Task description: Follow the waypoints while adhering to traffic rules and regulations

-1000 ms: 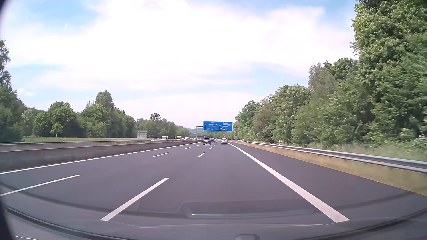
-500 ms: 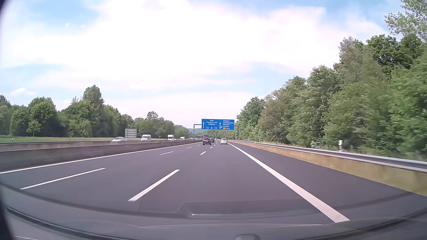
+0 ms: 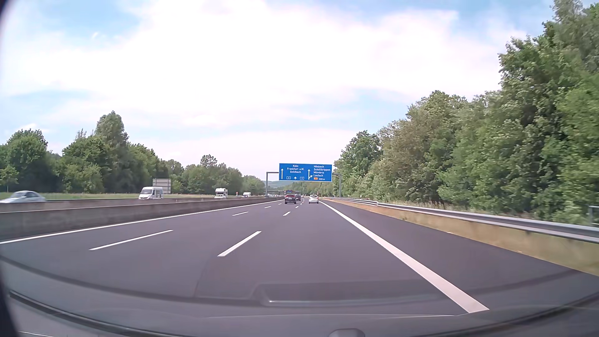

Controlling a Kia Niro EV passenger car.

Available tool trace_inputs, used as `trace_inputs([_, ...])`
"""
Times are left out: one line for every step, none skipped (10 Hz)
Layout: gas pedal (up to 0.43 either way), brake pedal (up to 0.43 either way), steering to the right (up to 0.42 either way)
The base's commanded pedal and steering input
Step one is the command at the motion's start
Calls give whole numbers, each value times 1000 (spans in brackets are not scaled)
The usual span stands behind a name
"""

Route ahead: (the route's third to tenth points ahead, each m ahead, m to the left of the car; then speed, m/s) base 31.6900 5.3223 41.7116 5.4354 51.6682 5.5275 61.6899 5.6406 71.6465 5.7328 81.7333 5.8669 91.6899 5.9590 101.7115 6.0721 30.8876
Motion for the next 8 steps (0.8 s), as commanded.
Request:
trace_inputs([87, 0, -2])
trace_inputs([79, 0, -2])
trace_inputs([79, 0, -2])
trace_inputs([67, 0, -2])
trace_inputs([67, 0, -2])
trace_inputs([67, 0, -2])
trace_inputs([67, 0, -3])
trace_inputs([67, 0, -3])
